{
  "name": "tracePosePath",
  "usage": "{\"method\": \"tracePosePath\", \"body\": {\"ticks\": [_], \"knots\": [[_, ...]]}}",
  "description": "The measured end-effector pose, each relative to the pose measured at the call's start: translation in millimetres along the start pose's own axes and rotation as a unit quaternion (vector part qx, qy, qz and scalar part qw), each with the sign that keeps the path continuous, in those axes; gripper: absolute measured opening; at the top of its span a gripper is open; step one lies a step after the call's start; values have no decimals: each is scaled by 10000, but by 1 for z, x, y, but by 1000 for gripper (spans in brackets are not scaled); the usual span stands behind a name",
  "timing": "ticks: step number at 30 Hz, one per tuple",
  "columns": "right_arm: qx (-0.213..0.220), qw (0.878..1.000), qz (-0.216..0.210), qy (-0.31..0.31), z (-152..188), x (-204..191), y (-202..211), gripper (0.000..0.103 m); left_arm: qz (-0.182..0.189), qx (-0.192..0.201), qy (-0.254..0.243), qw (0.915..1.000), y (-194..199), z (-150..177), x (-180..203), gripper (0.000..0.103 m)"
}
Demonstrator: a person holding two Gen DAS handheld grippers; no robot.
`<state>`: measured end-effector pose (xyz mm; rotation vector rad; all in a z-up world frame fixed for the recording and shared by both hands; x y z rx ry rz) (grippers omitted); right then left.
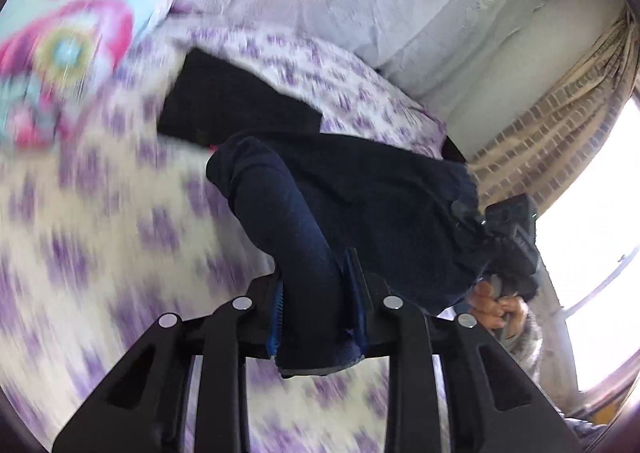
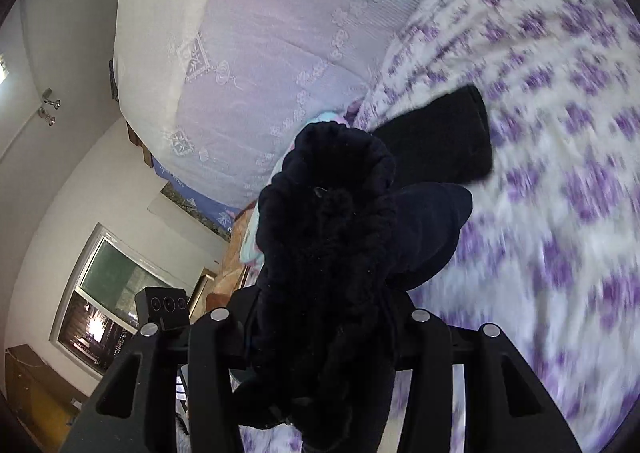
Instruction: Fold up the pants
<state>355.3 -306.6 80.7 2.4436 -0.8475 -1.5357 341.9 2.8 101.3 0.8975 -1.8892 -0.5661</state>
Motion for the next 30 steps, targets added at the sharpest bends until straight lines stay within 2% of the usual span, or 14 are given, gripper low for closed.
{"method": "tracePosePath", "body": {"ticks": [5,8,11,12,14,18,19,21,22,24,25,27,29,30], "knots": [[316,9994,-132,88,-128,24,-50,46,-447,524,-44,9976,-16,-128,-38,25],[457,9987,15,-239,-166,72,-86,46,-705,342,160,9968,-58,-169,-78,26],[261,9933,640,-921,-165,142,-124,47,-1076,-285,597,9920,-129,-176,-133,29],[342,9905,789,-1073,-158,162,-128,54,-1163,-396,752,9896,-150,-170,-148,38],[579,9934,307,-943,-151,174,-124,56,-920,13,782,9927,-152,-164,-156,42],[671,9927,661,-750,-151,155,-112,63,-909,95,852,9922,-141,-164,-153,44],[794,9918,813,-589,-150,143,-105,63,-1015,143,835,9912,-138,-162,-148,48],[1035,9870,1210,-225,-145,122,-93,64,-1490,466,709,9852,-124,-157,-133,72],[1341,9800,1471,23,-139,110,-83,65,-1810,704,628,9790,-115,-152,-125,89],[1713,9669,1848,407,-126,94,-71,67,-2431,1101,365,9631,-104,-145,-107,93],[1748,9609,2082,527,-122,91,-70,70,-2561,1085,265,9602,-105,-144,-102,94],[1109,9523,2810,423,-124,106,-91,74,-2840,744,175,9558,-122,-147,-103,95],[1008,9559,2759,-25,-127,130,-94,86,-3094,350,329,9497,-142,-147,-116,97],[1027,9596,2614,-199,-127,139,-92,91,-2951,299,474,9538,-148,-146,-124,98]]}}
Point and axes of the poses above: each gripper's, at about its wrist camera, not at the fingertips, and y roughly against the way its jaws point, x to its right, z to its underside, the point moved 4 cm from there along -y, roughly the way its jaws point, and after that the axes turned 13 degrees about -x, right-handed, at the moved point
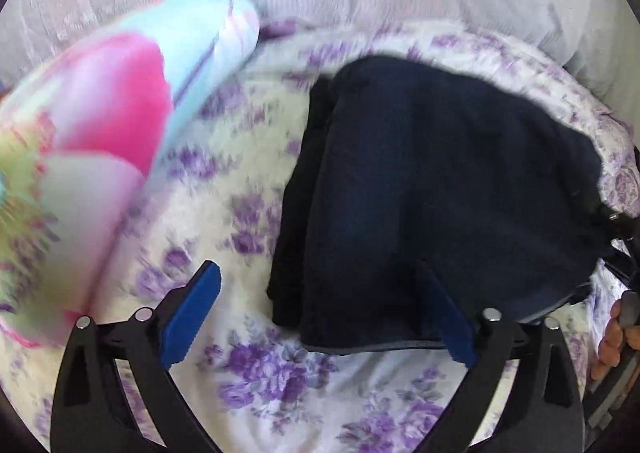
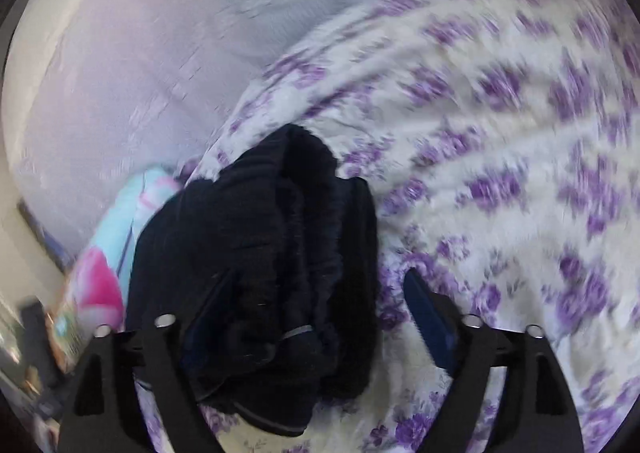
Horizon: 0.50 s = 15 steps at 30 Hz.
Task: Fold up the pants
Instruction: 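Lay the folded sweatpants flat on the bed and open both grippers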
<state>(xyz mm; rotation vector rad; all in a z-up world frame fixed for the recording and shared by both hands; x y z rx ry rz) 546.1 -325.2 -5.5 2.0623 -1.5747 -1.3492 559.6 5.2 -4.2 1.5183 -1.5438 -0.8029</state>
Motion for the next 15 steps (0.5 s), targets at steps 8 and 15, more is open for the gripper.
{"method": "tracePosePath", "body": {"ticks": [8,15], "knots": [[562,9975,-425,32,22,-25,66,88,364,282,585,9972,35,18,-16,98],[1027,9912,107,831,96,-79,139,99,-344,1147,-73,9928,120,86,26,98]]}}
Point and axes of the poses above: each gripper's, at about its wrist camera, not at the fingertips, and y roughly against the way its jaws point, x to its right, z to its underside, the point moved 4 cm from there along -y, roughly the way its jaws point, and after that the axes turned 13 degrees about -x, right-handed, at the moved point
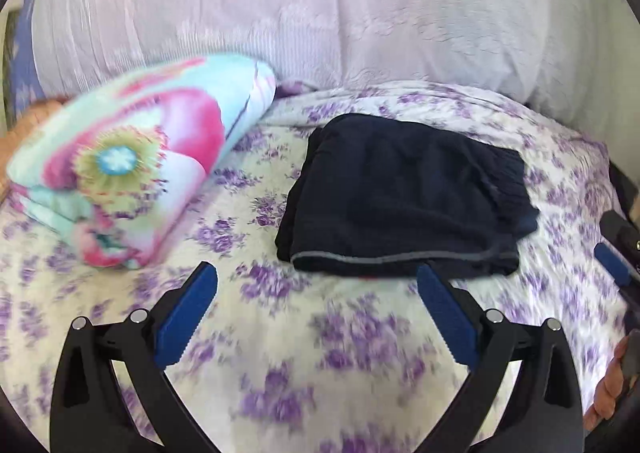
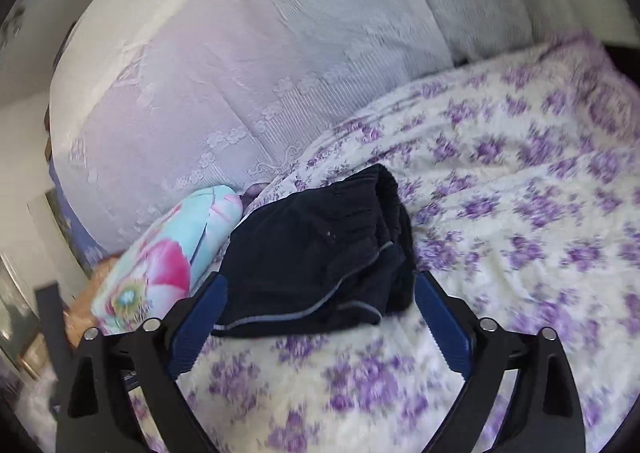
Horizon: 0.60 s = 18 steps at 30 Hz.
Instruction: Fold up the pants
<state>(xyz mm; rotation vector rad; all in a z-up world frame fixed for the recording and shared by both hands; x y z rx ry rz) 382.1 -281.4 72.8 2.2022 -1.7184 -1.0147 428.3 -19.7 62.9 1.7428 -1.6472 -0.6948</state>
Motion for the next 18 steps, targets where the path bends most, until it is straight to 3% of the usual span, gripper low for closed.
{"method": "tracePosePath", "body": {"ticks": [4,8,12,18], "knots": [[150,9963,810,243,38,-14,39,99,-357,116,-328,9988,43,40,12,98],[91,9921,1215,314,72,-19,50,99,-399,131,-543,9976,73,77,17,98],[86,9912,1173,604,81,-26,43,99,-515,187,-472,9974,80,86,14,98],[160,9906,1059,851,84,-33,38,99,-191,20,-183,9996,74,82,4,98]]}}
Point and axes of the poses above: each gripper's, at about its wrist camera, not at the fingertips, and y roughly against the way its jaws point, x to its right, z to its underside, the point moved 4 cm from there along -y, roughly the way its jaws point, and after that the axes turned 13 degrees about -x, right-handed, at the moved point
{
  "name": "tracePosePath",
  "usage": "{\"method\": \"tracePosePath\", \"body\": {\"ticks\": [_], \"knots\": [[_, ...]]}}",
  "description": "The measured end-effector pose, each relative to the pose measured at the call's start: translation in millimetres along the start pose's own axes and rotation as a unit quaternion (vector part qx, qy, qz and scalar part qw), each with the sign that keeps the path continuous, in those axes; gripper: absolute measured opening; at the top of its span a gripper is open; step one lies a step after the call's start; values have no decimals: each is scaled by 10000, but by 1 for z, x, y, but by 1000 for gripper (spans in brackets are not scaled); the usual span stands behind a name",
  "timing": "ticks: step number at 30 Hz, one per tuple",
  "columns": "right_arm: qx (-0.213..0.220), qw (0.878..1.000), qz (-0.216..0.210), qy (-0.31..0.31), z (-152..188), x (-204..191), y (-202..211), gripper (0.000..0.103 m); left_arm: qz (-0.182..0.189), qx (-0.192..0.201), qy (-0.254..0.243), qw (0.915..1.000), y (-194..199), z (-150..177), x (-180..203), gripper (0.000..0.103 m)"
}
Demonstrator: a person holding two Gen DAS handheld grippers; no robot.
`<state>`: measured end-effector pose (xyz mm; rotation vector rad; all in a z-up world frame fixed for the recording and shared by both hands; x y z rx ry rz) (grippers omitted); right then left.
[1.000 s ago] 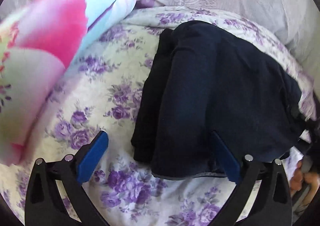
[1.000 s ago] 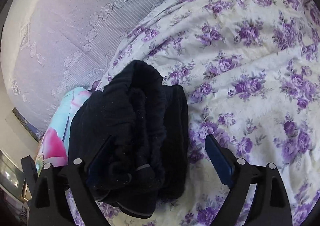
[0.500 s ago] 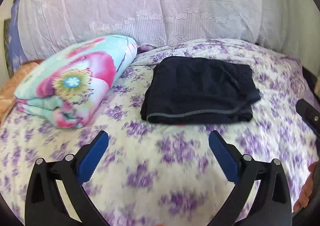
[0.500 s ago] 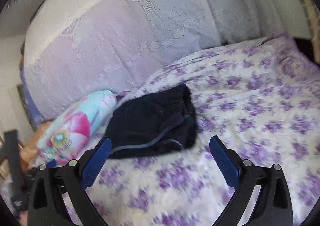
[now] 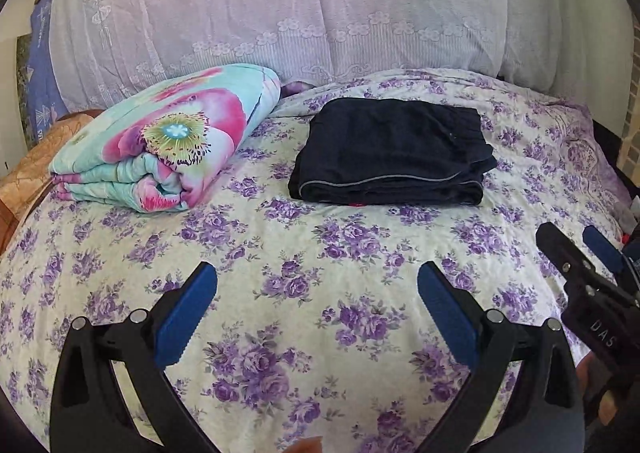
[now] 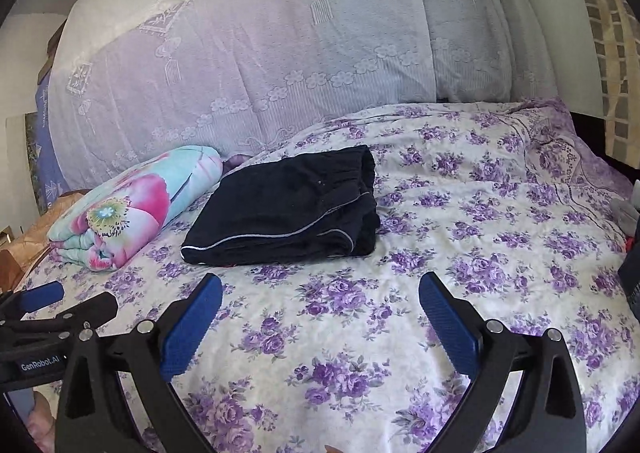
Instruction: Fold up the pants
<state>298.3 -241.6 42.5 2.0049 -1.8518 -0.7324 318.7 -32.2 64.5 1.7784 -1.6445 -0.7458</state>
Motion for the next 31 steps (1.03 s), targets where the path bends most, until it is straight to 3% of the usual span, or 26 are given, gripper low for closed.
{"method": "tracePosePath", "body": {"ticks": [15,22,31], "knots": [[37,10000,-49,64,1,-3,1,99,47,86,-27,9999,9,0,2,98],[46,10000,-48,65,1,-3,2,99,-151,462,-153,9987,21,1,7,98],[61,9999,-75,38,1,-2,3,99,78,293,-246,9992,17,1,12,98]]}}
Point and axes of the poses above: each gripper's, at about its wrist camera, not at the fingertips, and y roughly against the way its jaws point, x to its right, z to its underside, the point moved 4 cm from there along -y, roughly the way its jaws point, and after that the axes turned 13 degrees about -x, right-handed, at the moved point
